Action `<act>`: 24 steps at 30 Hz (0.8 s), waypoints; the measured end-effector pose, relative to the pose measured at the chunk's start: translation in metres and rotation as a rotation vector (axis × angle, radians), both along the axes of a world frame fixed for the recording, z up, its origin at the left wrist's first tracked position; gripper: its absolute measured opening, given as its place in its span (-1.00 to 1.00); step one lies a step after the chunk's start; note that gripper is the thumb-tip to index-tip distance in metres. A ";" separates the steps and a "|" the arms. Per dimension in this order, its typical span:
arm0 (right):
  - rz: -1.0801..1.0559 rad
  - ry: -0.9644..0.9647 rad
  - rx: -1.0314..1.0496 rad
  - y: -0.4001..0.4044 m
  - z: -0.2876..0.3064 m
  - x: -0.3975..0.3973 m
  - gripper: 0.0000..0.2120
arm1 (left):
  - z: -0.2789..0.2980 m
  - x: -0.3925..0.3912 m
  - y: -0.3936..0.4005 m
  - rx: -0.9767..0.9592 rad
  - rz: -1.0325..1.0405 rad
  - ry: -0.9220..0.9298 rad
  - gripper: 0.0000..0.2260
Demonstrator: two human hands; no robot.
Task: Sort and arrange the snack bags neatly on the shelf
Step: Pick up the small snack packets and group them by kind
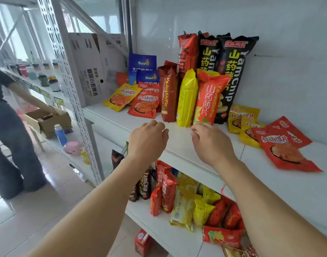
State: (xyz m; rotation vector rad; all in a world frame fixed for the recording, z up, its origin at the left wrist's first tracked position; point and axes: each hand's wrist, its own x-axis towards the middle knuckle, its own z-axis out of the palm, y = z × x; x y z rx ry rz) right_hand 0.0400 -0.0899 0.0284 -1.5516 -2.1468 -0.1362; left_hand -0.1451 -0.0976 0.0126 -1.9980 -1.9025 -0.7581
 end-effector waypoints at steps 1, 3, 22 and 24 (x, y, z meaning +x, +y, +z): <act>0.020 0.019 -0.004 0.010 0.001 -0.014 -0.72 | 0.000 -0.013 0.008 0.001 0.014 -0.005 -0.69; 0.058 0.068 -0.011 0.032 0.000 -0.042 -0.73 | 0.000 -0.040 0.029 0.001 0.050 -0.015 -0.70; -0.040 0.501 -0.184 0.230 -0.011 -0.222 -0.50 | 0.002 -0.224 0.257 -0.063 0.111 -0.350 -0.71; -0.101 0.536 -0.179 0.243 -0.012 -0.233 -0.51 | 0.002 -0.233 0.280 -0.082 0.074 -0.369 -0.70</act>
